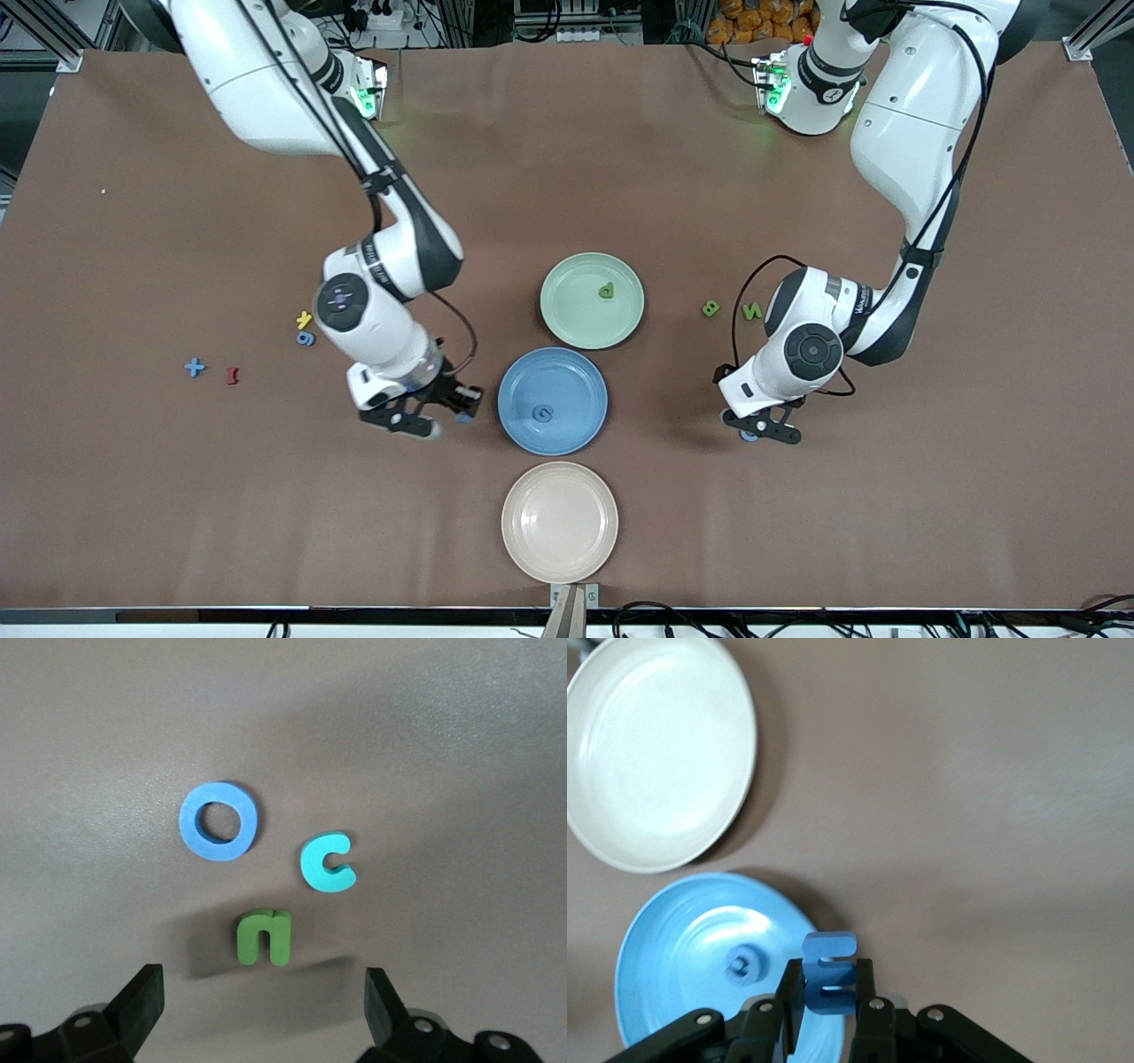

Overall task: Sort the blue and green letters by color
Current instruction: 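Lower the blue E onto the blue plate and open the right gripper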

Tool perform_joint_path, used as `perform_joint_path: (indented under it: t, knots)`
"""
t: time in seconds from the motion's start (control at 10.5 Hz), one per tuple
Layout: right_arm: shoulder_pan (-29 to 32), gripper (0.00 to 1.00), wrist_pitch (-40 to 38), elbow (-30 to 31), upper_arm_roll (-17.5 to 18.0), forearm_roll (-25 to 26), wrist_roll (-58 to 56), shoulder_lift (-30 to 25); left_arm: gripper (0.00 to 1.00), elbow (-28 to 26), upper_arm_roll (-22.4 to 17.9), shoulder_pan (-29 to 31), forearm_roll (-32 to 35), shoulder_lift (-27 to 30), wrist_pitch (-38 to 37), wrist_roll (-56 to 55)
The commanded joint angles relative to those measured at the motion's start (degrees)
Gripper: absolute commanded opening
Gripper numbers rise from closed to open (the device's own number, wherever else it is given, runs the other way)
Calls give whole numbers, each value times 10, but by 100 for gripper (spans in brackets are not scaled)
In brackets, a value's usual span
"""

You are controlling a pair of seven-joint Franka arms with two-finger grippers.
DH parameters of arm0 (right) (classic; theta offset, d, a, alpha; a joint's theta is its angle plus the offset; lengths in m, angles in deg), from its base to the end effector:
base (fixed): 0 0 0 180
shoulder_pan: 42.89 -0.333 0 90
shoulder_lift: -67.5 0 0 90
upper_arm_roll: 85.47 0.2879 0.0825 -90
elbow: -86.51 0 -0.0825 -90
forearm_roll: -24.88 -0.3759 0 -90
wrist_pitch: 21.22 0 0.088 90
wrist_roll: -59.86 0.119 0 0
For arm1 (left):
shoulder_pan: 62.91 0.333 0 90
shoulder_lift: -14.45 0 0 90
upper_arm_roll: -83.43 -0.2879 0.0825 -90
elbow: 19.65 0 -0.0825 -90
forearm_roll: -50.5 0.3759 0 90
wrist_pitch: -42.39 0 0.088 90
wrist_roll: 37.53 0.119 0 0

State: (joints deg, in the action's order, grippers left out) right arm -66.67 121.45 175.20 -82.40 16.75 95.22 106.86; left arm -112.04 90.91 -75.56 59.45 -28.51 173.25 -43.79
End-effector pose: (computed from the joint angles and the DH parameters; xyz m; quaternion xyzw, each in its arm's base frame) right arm 0.6345 0.3153 0.2442 -0.9809 0.1317 -0.0745 0.1219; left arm 0.6228 -0.2153 0.1558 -0.9868 0.1577 0.0311 0.0198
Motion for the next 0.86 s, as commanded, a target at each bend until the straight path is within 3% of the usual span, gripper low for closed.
perform_joint_path:
  t: [0.0,0.29,0.38,0.48,0.57,0.76]
  knots:
    - [-37,10,4,-44,-3,-7,14,32,100,-2,1,3,-18,-5,29,15]
    - [-68,11,4,-68,-3,-7,58,49,100,-2,1,10,-18,-11,45,34]
    - [-72,26,3,-68,-3,-7,76,50,100,-2,1,12,-19,-14,48,51]
    - [-74,74,3,-68,-3,0,98,50,100,-2,1,13,-22,-14,53,52]
    - [-73,100,2,-68,-3,1,98,50,100,-2,1,13,-30,-14,54,54]
    - [-66,100,-4,-68,-3,23,93,48,100,-2,1,13,-39,-14,54,55]
